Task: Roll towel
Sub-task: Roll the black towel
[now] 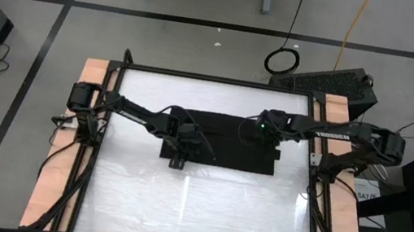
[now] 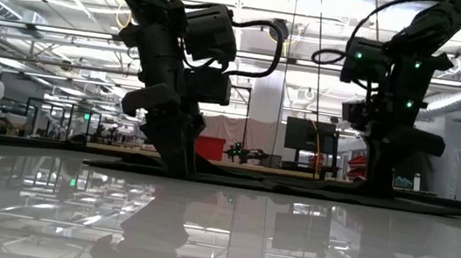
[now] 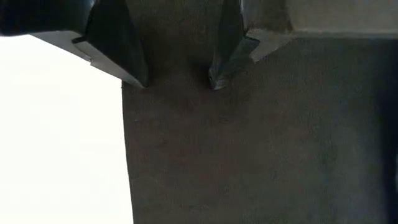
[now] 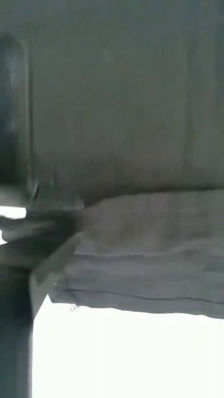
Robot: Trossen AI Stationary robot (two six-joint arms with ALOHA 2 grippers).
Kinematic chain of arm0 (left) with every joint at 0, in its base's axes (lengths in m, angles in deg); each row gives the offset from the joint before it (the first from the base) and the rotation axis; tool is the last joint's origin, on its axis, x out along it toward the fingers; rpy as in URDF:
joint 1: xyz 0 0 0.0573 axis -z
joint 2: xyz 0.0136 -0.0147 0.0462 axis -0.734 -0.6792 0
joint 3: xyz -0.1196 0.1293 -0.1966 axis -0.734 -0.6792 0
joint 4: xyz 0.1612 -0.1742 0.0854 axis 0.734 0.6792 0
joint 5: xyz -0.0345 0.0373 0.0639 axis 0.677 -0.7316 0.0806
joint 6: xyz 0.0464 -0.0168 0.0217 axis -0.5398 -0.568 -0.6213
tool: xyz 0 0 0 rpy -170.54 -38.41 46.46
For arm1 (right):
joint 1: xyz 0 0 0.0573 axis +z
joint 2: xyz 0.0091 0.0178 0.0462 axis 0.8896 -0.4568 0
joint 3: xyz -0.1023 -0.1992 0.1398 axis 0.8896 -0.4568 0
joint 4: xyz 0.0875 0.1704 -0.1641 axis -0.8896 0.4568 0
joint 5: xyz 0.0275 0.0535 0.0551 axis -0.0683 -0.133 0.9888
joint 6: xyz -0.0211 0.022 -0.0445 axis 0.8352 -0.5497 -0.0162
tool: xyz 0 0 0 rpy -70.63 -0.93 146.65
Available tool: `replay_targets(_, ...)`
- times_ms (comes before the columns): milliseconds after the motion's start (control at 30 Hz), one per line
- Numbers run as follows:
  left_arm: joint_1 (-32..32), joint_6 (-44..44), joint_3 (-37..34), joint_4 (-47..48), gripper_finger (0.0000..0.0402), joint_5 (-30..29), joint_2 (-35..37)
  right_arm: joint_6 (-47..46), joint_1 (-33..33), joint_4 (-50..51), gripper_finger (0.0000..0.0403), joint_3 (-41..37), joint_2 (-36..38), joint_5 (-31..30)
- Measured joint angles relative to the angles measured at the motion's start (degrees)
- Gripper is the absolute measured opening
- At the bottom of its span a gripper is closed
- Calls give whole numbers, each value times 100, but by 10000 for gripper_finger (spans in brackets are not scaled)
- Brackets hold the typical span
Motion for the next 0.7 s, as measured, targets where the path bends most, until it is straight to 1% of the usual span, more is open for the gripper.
replay_targets(67,25,-39,-2,9,191,-18,0,32,-161,-192,8,0,-7,303)
replay_targets(233,152,-258,-2,112,191,-97,0,-221,-761,-470,4,56,171,591)
replay_targets(267,180,-277,-4,129,191,-101,0,-359,-947,-449,3,85,194,710)
replay_targets(367,239,-295,-3,145,191,-101,2,-1043,-1513,-321,9,130,196,707)
replay_targets(433,242,-294,-4,144,191,-99,2,-1206,-1765,-195,25,131,196,871)
replay_targets(500,246,-271,-3,143,191,-99,2,-1257,-1860,-34,47,131,196,984)
replay_targets(633,246,-267,-3,142,191,-99,2,-1352,-1826,134,108,131,320,1005)
replay_targets(700,246,-267,-2,141,191,-99,2,-1397,-1683,120,137,131,474,1192)
